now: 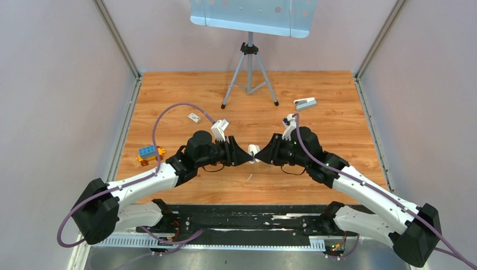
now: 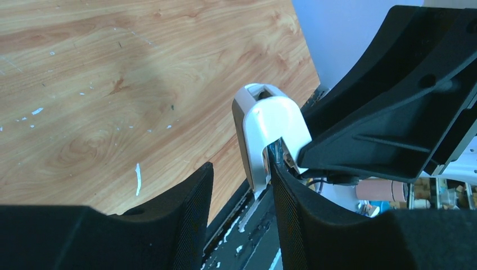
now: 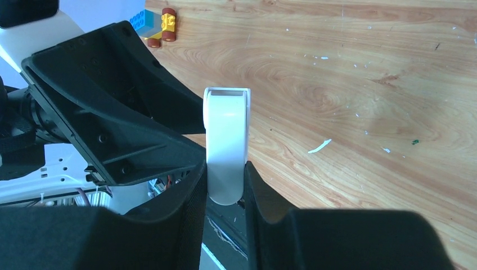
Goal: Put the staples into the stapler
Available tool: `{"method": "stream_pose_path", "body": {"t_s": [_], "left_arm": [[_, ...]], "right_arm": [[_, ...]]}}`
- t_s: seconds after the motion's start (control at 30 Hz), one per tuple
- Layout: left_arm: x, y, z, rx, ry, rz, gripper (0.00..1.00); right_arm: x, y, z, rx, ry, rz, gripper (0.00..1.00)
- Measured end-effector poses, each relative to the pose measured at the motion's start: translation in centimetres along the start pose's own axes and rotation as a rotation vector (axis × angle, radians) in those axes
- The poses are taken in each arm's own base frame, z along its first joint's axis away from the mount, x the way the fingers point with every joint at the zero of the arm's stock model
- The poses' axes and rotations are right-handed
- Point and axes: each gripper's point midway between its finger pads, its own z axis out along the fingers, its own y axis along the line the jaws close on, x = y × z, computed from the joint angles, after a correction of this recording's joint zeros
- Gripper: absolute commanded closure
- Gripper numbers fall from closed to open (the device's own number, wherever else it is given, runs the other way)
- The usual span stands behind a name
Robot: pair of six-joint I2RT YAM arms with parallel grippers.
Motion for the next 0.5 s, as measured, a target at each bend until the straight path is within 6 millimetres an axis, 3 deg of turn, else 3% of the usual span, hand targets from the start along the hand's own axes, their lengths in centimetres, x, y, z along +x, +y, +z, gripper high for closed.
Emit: {"method": "stream_pose_path", "body": {"t_s": [0.17, 0.37, 0.5], "left_arm": [[-0.33, 0.16, 0.09, -0.010, -0.017, 0.006, 0.58], [-0.54, 0.30, 0.13, -0.018, -0.028, 0.009, 0.68], [-0.64, 0.34, 0.16, -0.021, -0.034, 0.012, 0.68]], "right_arm": [[0.42, 0.10, 0.17, 0.001, 0.012, -0.006, 0.90], [0.65, 0.05, 0.34, 0.007, 0.017, -0.009, 0.90], [0.68, 0.05, 0.37, 0.007, 0.018, -0.010, 0.90]]}}
